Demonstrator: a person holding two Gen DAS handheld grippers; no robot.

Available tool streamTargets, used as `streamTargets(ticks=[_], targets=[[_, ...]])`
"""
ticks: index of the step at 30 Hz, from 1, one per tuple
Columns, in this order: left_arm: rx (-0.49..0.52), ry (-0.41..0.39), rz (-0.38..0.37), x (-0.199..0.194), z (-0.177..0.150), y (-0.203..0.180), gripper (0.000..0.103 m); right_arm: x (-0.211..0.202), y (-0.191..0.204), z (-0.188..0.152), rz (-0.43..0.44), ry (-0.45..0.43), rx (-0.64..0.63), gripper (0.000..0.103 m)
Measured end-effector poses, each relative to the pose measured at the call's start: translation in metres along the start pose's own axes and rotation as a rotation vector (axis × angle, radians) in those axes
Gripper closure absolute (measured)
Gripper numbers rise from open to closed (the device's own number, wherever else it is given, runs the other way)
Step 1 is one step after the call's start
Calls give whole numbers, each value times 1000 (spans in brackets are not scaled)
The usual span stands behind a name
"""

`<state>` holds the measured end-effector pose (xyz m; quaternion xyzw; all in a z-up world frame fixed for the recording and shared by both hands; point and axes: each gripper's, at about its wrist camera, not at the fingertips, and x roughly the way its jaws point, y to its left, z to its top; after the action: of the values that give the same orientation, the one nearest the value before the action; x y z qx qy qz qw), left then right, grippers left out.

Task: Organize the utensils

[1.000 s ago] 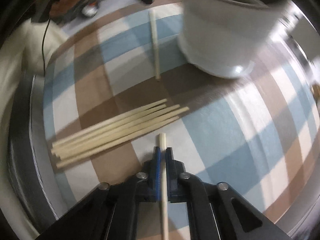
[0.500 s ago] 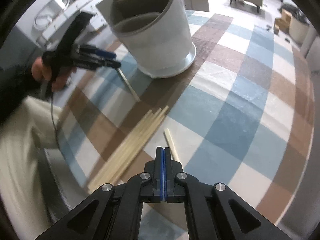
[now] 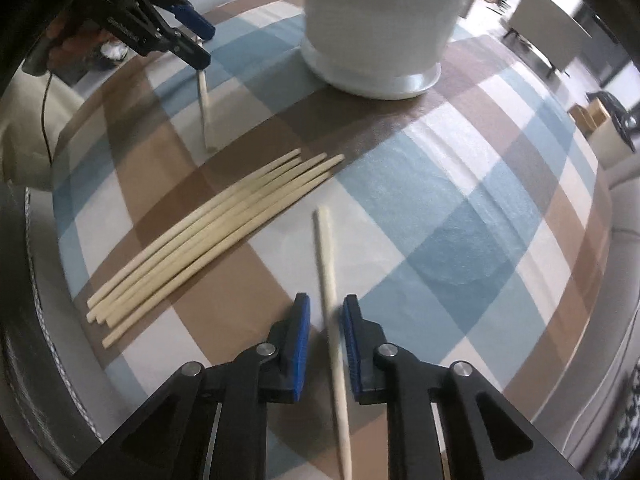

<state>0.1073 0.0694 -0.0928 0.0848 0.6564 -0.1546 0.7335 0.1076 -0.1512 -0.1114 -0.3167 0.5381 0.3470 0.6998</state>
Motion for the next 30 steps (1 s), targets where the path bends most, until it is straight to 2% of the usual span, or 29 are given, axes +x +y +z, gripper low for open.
streamTargets(ticks=[1, 3, 6, 9, 11, 15, 17, 22, 23, 26, 28, 30], targets=[[-11, 11, 1, 0, -3, -3, 38, 0, 2, 0, -9, 2, -5, 90], [-14, 30, 15, 1, -11, -11, 34, 0, 3, 2, 2, 6, 24, 97], [-23, 42, 25, 1, -22, -26, 33, 2, -1, 6, 18, 6, 113, 97], [-43, 54, -16, -1, -28, -35, 33, 0, -20, 4, 90, 0, 296, 99], [-11, 55, -34, -5, -33, -53, 33, -1, -34, 0, 142, -12, 426, 99], [70, 3, 27, -14, -28, -88, 33, 1, -55, -17, 272, -65, 730, 99], [116, -39, 105, -17, -18, -104, 33, 2, -59, -26, 314, -89, 845, 99], [211, -101, 251, -10, 8, -136, 33, 0, -60, -44, 369, -99, 963, 99], [231, -102, 258, -8, 14, -140, 35, -2, -60, -46, 361, -97, 973, 99], [289, -61, 237, 6, 30, -152, 51, -4, -66, -52, 379, -97, 1004, 99], [307, -57, 215, 7, 35, -157, 57, -3, -51, -52, 357, -105, 983, 99], [303, -45, 172, 8, 40, -158, 71, -5, -53, -49, 336, -107, 958, 99]])
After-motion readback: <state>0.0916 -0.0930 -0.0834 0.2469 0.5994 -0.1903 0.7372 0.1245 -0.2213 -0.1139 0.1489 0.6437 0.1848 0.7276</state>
